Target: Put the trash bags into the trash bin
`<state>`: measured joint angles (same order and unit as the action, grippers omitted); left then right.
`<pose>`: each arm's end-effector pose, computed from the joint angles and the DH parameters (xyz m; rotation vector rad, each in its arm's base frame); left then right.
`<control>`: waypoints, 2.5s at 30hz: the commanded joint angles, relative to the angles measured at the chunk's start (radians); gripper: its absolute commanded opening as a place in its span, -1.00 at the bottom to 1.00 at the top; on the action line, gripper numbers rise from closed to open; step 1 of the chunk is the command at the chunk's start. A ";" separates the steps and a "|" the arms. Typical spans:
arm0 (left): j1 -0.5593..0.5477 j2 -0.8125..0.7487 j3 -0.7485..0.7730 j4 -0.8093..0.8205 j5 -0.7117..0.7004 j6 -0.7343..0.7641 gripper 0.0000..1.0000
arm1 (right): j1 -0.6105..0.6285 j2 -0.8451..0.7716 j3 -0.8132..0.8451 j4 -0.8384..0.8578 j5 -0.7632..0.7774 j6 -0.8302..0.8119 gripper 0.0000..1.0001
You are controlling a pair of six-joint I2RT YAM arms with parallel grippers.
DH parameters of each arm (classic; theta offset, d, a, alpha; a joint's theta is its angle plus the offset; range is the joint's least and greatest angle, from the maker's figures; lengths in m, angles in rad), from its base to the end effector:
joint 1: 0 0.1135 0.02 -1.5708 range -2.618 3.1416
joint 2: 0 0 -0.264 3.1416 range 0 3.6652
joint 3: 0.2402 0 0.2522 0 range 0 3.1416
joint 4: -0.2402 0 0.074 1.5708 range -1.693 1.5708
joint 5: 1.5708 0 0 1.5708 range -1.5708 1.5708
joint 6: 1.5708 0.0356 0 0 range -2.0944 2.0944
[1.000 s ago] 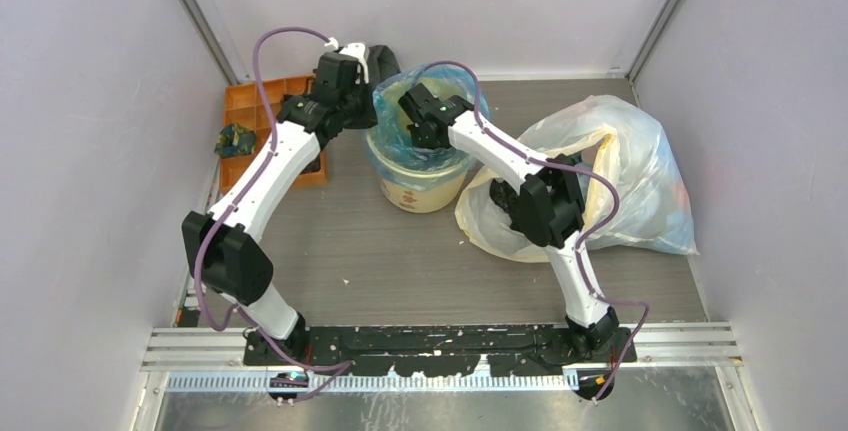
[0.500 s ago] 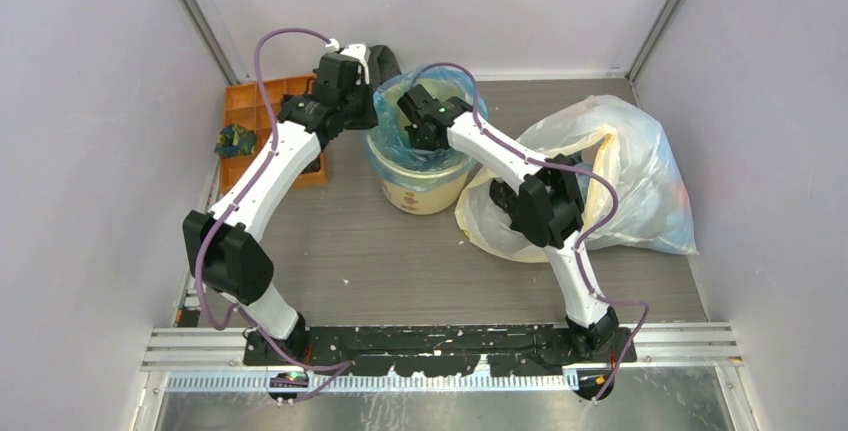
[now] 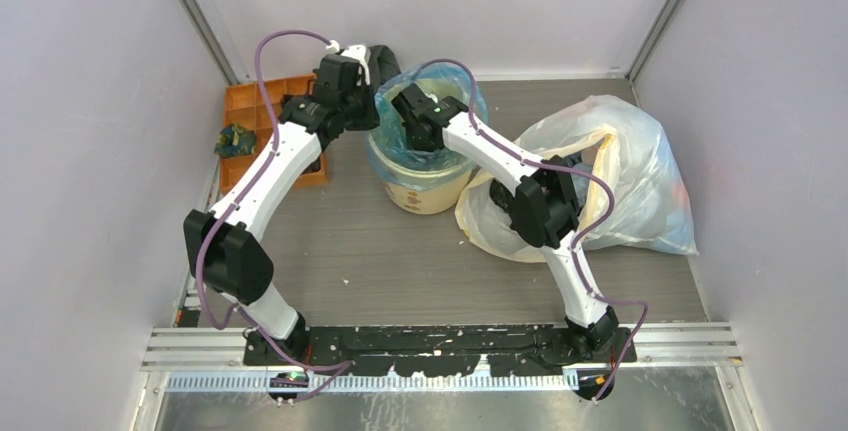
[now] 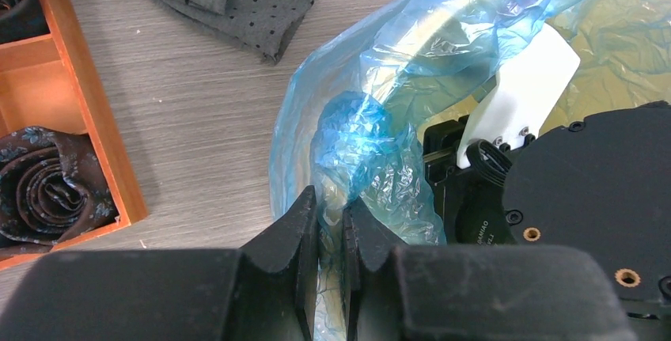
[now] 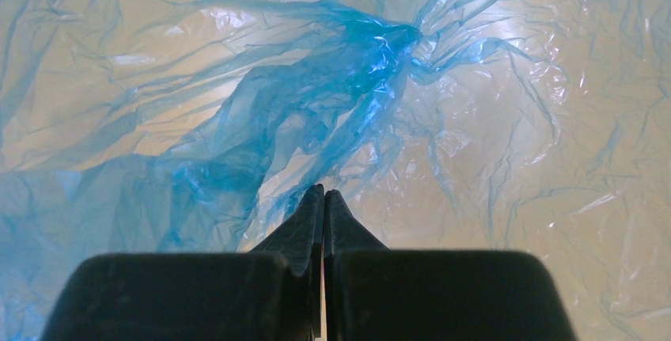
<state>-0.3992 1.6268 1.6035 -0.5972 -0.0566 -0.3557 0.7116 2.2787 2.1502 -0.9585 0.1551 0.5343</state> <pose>0.3419 -0.1420 0.3677 0.0159 2.2135 -0.3614 0.3770 0.3178 0.2455 -0.1841 2.6462 0.2144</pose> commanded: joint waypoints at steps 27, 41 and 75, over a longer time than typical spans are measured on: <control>0.010 0.020 0.039 0.027 -0.028 -0.021 -0.99 | 0.023 -0.146 -0.057 0.044 -0.080 0.012 -0.99; 0.010 0.015 0.051 0.027 -0.016 -0.018 -0.99 | 0.045 -0.189 -0.001 0.014 -0.054 -0.012 -0.99; 0.010 -0.009 0.030 0.043 0.016 -0.008 -0.99 | 0.087 -0.227 -0.104 0.110 0.109 -0.055 -0.99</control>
<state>-0.3904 1.6501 1.6081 -0.5995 -0.0738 -0.3584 0.7715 2.1006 2.0426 -0.8841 0.1856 0.5213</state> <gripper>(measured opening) 0.135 0.017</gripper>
